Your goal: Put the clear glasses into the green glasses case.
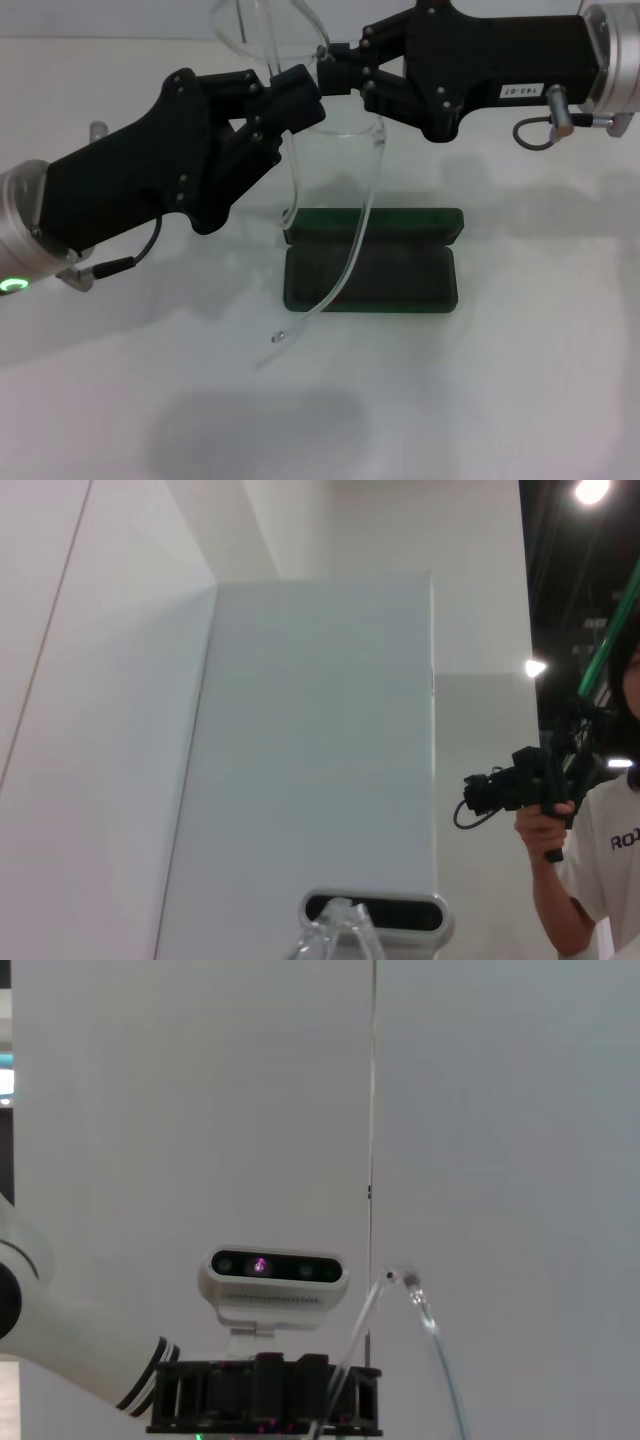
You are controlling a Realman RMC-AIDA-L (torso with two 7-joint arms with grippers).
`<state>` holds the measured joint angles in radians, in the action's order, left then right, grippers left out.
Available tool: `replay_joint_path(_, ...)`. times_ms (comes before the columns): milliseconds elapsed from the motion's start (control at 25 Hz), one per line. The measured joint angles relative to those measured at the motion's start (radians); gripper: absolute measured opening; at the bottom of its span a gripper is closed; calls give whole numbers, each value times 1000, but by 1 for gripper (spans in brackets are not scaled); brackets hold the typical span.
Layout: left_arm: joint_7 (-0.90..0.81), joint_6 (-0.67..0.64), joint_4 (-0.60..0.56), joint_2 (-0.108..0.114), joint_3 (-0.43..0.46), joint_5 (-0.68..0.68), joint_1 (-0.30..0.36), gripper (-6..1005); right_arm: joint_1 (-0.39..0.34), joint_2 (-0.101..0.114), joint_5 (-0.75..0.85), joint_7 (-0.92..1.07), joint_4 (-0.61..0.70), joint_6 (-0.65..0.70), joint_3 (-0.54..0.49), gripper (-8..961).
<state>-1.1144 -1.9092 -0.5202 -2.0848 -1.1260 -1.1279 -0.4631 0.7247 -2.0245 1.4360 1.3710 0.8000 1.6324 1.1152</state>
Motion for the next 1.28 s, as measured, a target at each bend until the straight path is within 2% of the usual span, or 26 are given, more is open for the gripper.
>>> replay_joint_path(440,12,-37,-7,2,0,45,9,98,-2,4,-14,-24,-36,-1,-7,59)
replay_joint_path(1280,27,-21,4,0,0,41,8,98,5,-1,-21,-29,-38,0,10,58)
